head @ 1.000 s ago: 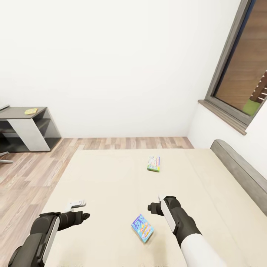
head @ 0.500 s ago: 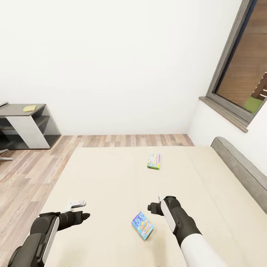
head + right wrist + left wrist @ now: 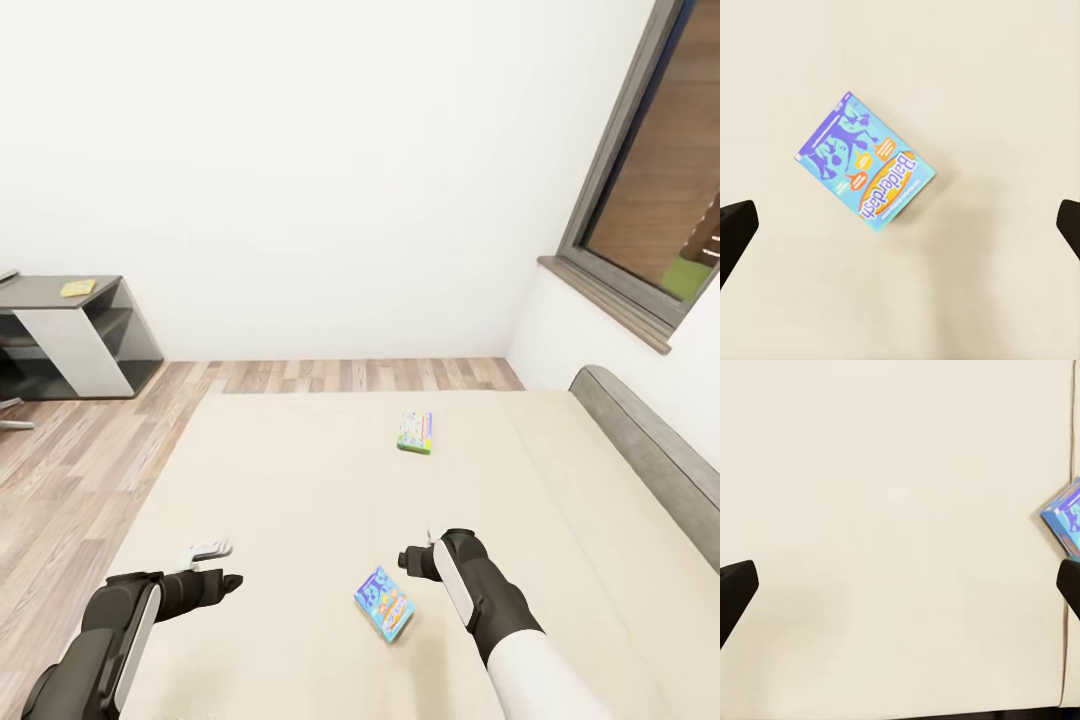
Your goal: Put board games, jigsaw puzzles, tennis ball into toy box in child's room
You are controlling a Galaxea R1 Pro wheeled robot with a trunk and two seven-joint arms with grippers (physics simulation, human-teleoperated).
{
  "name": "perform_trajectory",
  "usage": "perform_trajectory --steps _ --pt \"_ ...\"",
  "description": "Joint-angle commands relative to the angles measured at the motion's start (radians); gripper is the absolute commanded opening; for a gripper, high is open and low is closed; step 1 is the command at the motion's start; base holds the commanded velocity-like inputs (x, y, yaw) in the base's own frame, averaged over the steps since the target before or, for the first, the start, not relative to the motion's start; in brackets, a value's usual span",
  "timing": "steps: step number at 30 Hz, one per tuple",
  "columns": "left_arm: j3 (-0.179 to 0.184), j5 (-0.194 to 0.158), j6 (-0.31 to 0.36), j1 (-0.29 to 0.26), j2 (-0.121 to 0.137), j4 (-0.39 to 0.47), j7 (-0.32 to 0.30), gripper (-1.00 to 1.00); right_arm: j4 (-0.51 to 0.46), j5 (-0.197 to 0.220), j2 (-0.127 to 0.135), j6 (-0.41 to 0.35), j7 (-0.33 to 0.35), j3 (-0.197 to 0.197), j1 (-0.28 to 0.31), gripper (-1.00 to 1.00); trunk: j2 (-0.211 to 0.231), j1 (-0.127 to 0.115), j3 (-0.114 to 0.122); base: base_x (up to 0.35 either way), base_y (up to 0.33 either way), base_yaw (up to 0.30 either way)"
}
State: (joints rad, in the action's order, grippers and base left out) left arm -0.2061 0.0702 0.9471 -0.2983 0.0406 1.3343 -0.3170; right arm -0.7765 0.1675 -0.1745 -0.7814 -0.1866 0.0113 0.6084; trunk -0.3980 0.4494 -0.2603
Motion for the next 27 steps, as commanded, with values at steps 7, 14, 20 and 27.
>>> perform_trajectory --steps 7,14,20,27 --pt "-0.001 0.007 0.004 -0.001 0.0 0.001 -0.008 1.0 -0.001 0.01 0.0 -0.004 -0.007 0.001 0.001 1.0 -0.002 0.001 -0.006 0.0 0.0 0.0" --pt "-0.001 0.008 0.004 -0.001 -0.001 0.002 -0.007 1.0 -0.001 0.01 0.0 -0.004 -0.006 0.001 0.001 1.0 -0.002 0.001 -0.008 0.0 0.0 0.0" --pt "-0.001 0.008 0.004 -0.001 0.0 0.001 -0.008 1.0 -0.001 0.01 0.0 -0.004 -0.006 0.002 0.001 1.0 -0.002 0.001 -0.009 0.0 0.0 0.0" --pt "-0.001 0.008 0.004 -0.001 0.0 0.002 -0.007 1.0 -0.001 0.01 0.0 -0.004 -0.005 0.002 0.001 1.0 -0.002 0.001 -0.009 0.0 0.0 0.0"
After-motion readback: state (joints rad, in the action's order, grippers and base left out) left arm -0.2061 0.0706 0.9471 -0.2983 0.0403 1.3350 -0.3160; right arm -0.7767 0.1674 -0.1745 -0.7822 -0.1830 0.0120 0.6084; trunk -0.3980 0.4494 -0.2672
